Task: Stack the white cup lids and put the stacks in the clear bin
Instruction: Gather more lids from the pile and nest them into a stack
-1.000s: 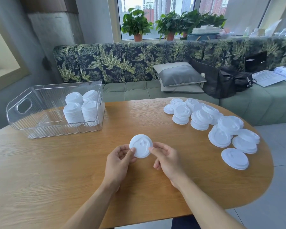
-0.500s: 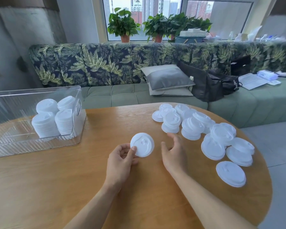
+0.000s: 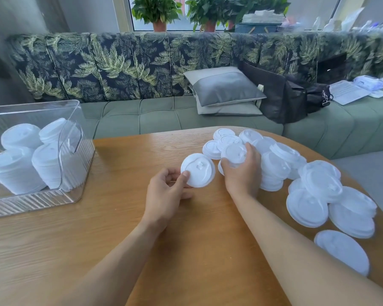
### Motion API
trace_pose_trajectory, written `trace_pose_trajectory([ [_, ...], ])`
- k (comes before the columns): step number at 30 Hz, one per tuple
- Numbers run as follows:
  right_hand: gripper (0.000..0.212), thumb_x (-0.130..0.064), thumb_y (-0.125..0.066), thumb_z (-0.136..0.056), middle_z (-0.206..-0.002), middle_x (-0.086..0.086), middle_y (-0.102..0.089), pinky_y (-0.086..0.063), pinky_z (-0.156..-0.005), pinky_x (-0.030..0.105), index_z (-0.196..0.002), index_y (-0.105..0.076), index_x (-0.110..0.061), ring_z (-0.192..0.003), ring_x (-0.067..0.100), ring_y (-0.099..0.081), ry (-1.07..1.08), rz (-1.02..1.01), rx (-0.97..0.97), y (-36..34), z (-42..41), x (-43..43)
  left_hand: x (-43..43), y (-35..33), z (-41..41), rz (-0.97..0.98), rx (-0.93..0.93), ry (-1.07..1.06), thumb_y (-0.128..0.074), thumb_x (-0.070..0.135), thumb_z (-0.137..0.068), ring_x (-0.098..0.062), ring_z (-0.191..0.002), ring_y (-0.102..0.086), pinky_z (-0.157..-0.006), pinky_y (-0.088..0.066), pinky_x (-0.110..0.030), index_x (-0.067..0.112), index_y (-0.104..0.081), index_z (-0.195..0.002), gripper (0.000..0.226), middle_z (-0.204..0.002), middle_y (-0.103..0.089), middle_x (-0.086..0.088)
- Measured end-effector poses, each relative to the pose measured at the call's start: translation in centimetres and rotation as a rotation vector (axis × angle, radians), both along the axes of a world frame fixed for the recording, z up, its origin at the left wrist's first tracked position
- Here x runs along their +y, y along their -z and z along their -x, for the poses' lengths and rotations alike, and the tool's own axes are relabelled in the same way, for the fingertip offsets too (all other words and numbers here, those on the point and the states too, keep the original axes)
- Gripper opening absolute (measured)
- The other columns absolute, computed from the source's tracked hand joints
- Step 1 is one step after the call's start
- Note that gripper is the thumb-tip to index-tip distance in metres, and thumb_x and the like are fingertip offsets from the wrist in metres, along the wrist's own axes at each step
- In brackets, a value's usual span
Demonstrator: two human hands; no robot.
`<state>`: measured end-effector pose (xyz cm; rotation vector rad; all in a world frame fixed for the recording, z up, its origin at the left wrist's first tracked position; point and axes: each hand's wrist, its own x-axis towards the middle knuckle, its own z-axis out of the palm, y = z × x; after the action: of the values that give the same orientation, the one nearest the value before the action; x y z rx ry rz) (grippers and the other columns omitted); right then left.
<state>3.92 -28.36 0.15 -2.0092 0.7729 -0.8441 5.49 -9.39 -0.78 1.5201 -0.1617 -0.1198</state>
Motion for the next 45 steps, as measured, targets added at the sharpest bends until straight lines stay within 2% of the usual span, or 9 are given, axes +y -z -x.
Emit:
trace_pose_trajectory([
  [6,0.072,-0.030,-0.080,-0.082,-0.142,0.002,-0.056,-0.044,-0.108,0.037,-0.146,-0.049,-0.020,-0.132,0.023,-0.052,0.012,-0.018,-0.017,0.1,0.3,0.1,-0.1,-0.1,-0.2,0.031,-0.017,-0.026,-0.075,0.026,-0.096,-0.016,-0.077,-0.077,-0.065,-0.064,-0.033,0.015,-0.072,-0.105,0.014,-0.099,-0.077,-0.008],
  [11,0.073,-0.042,-0.089,-0.072,-0.129,-0.001,-0.052,-0.046,-0.082,0.030,-0.133,-0.055,-0.022,-0.114,0.019,-0.059,-0.047,0.046,-0.063,0.0,2.6,2.3,0.5,-0.7,0.8,0.107,0.025,-0.080,-0.071,0.020,-0.099,-0.018,-0.075,-0.075,-0.064,-0.061,-0.025,0.009,-0.071,-0.102,0.011,-0.093,-0.076,-0.012],
  [15,0.072,-0.043,-0.094,-0.066,-0.128,-0.006,-0.050,-0.045,-0.088,0.026,-0.127,-0.059,-0.028,-0.114,0.014,-0.058,-0.114,0.056,-0.122,0.3,5.5,3.9,1.3,-1.0,2.3,0.138,0.055,-0.073,-0.066,0.018,-0.102,-0.020,-0.077,-0.074,-0.065,-0.061,-0.025,0.007,-0.069,-0.103,0.011,-0.091,-0.074,-0.014],
  [22,0.070,-0.043,-0.090,-0.071,-0.125,-0.010,-0.064,-0.054,-0.087,0.038,-0.128,-0.050,-0.037,-0.111,0.018,-0.063,-0.249,-0.012,-0.080,-0.6,10.2,7.8,4.6,-0.8,6.3,0.182,0.095,-0.053,-0.061,0.018,-0.105,-0.013,-0.067,-0.070,-0.072,-0.063,-0.033,0.008,-0.069,-0.111,0.014,-0.079,-0.068,-0.003],
  [26,0.070,-0.033,-0.092,-0.069,-0.125,-0.014,-0.066,-0.052,-0.096,0.043,-0.129,-0.056,-0.033,-0.117,0.022,-0.059,-0.303,-0.077,-0.108,-0.4,12.7,10.3,6.5,-1.0,8.8,0.196,0.125,-0.028,-0.058,0.018,-0.106,-0.008,-0.064,-0.067,-0.071,-0.062,-0.032,0.007,-0.067,-0.117,0.017,-0.072,-0.068,0.006],
  [34,0.079,-0.010,-0.088,-0.071,-0.134,-0.009,-0.059,-0.049,-0.107,0.037,-0.140,-0.053,-0.028,-0.123,0.013,-0.057,-0.366,-0.313,-0.043,-0.2,15.8,11.7,9.6,-1.6,13.5,0.192,0.157,0.012,-0.055,0.021,-0.108,-0.028,-0.086,-0.069,-0.072,-0.062,-0.030,0.005,-0.064,-0.126,0.026,-0.098,-0.071,-0.019],
  [38,0.087,-0.011,-0.093,-0.067,-0.129,-0.013,-0.064,-0.051,-0.096,0.024,-0.138,-0.051,-0.037,-0.115,0.003,-0.062,-0.475,-0.504,0.019,-0.5,17.0,11.5,10.3,-1.7,15.1,0.115,0.121,0.022,-0.057,0.023,-0.107,-0.027,-0.085,-0.073,-0.073,-0.063,-0.033,0.009,-0.066,-0.123,0.023,-0.104,-0.074,-0.020],
  [42,0.089,-0.014,-0.097,-0.063,-0.125,-0.012,-0.066,-0.051,-0.092,0.024,-0.134,-0.046,-0.035,-0.110,0.003,-0.065,-0.467,-0.576,0.018,-0.4,17.6,11.4,10.2,-1.6,15.9,0.056,0.086,0.006,-0.058,0.024,-0.107,-0.025,-0.082,-0.074,-0.073,-0.063,-0.036,0.007,-0.067,-0.122,0.024,-0.112,-0.073,-0.023],
  [45,0.090,-0.030,-0.099,-0.049,-0.119,-0.011,-0.072,-0.055,-0.092,0.028,-0.125,-0.053,-0.040,-0.108,0.008,-0.069,-0.526,-0.586,0.016,-0.5,17.9,11.4,10.2,-1.6,16.0,0.047,0.082,0.006,-0.058,0.023,-0.107,-0.027,-0.086,-0.075,-0.074,-0.063,-0.035,0.007,-0.068,-0.122,0.024,-0.111,-0.075,-0.020],
])
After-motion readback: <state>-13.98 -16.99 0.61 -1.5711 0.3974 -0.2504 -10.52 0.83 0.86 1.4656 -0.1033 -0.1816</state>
